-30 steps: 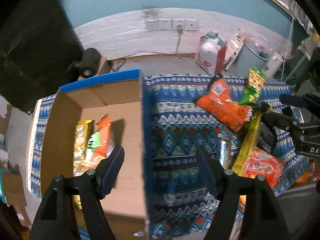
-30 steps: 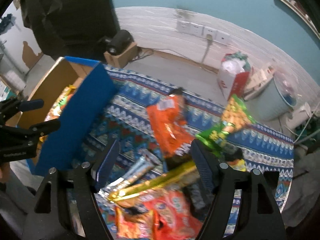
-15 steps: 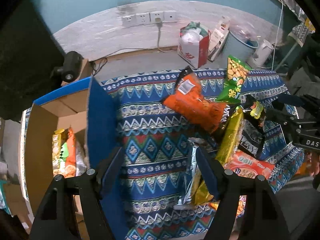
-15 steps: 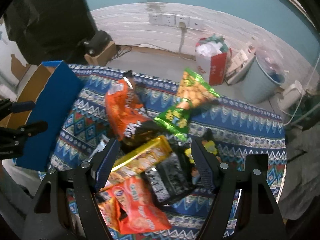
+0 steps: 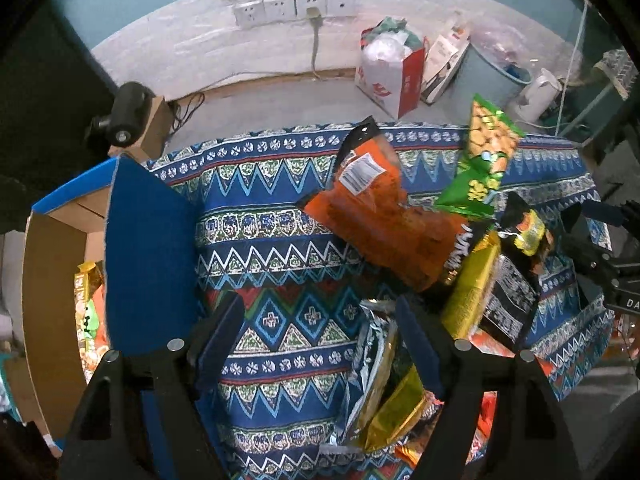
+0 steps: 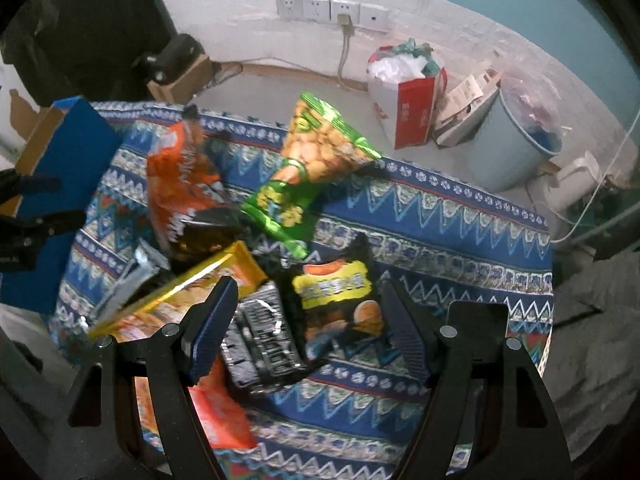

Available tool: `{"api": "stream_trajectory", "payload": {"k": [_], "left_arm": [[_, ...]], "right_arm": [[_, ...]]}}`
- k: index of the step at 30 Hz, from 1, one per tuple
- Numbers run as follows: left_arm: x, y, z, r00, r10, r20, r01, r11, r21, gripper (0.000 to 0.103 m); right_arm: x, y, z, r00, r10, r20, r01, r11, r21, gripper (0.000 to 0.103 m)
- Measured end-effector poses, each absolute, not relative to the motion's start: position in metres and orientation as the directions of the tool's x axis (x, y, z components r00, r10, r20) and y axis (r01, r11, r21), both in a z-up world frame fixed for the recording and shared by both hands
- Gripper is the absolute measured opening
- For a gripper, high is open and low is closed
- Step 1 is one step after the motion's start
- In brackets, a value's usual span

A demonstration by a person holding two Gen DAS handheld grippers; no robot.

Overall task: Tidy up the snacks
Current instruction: 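Grasp the orange chip bag with the left tool while the right tool grasps the black-yellow bag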

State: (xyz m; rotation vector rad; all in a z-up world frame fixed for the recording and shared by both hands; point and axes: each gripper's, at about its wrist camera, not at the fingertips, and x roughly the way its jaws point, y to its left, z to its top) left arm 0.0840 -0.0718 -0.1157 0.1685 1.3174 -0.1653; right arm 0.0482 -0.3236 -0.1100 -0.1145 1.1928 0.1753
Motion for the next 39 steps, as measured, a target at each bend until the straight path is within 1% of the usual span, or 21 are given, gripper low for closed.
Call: {"api": "stream_trajectory", "payload": {"k": [5,7,11,17,24,28,29,30,31,32,34,35,39], "left_arm": [[0.103,-0.078,-0.121,0.217,-0.005,-0.976,0.231,0.972,0.046,0.079],[0.110,-0.079,-0.124,0.206,-0.023,-0.978,0.215,0.976,0.022,0.081],[0.116,-0.084,-0.134,0.192,-0.087,-0.977,0.186,0.981,-0.051,0.081],[0.122,-0.090,-0.157,0.143,-0.141,-0.980,0.134,0.984,-0.122,0.081],[0.136,-0.092,-0.162,0.136,-0.202,-0.970,0.058,0.979,-0.196,0.081],[0.137,-0.090,-0.162,0.113,-0.235,-0.965,0.002,0.972,-0.236,0.081],[0.135,-0.088,-0.162,0.112,-0.236,-0.965,-0.011,0.971,-0.239,0.081],[0.134,-0.087,-0.162,0.113,-0.239,-0.965,-0.024,0.970,-0.243,0.081],[0.133,-0.085,-0.162,0.114,-0.246,-0.962,-0.045,0.966,-0.253,0.081],[0.132,-0.083,-0.162,0.114,-0.256,-0.960,-0.062,0.963,-0.264,0.081],[0.132,-0.078,-0.161,0.131,-0.275,-0.952,-0.107,0.951,-0.290,0.081],[0.132,-0.077,-0.159,0.145,-0.279,-0.949,-0.122,0.947,-0.297,0.081],[0.138,-0.078,-0.155,0.184,-0.280,-0.942,-0.135,0.942,-0.307,0.083]], "right_arm": [[0.061,-0.336,-0.124,0.316,0.075,-0.946,-0.216,0.976,0.006,0.074],[0.065,-0.339,-0.129,0.304,0.080,-0.949,-0.225,0.974,0.010,0.075],[0.067,-0.341,-0.143,0.276,0.077,-0.958,-0.244,0.970,0.008,0.075],[0.070,-0.345,-0.164,0.253,0.069,-0.965,-0.232,0.973,0.009,0.075],[0.074,-0.347,-0.185,0.221,0.065,-0.973,-0.236,0.972,0.012,0.075],[0.076,-0.343,-0.200,0.192,0.039,-0.981,-0.245,0.969,-0.010,0.074],[0.076,-0.342,-0.201,0.188,0.041,-0.981,-0.246,0.969,-0.007,0.073],[0.077,-0.342,-0.203,0.187,0.041,-0.982,-0.245,0.970,-0.006,0.068],[0.077,-0.342,-0.204,0.187,0.046,-0.981,-0.241,0.970,0.000,0.065],[0.077,-0.342,-0.205,0.186,0.047,-0.981,-0.239,0.971,0.001,0.064],[0.078,-0.343,-0.204,0.204,0.043,-0.978,-0.236,0.972,-0.006,0.059],[0.078,-0.344,-0.201,0.213,0.044,-0.976,-0.232,0.973,-0.007,0.053],[0.075,-0.355,-0.186,0.260,0.037,-0.965,-0.154,0.988,-0.003,0.052]]}}
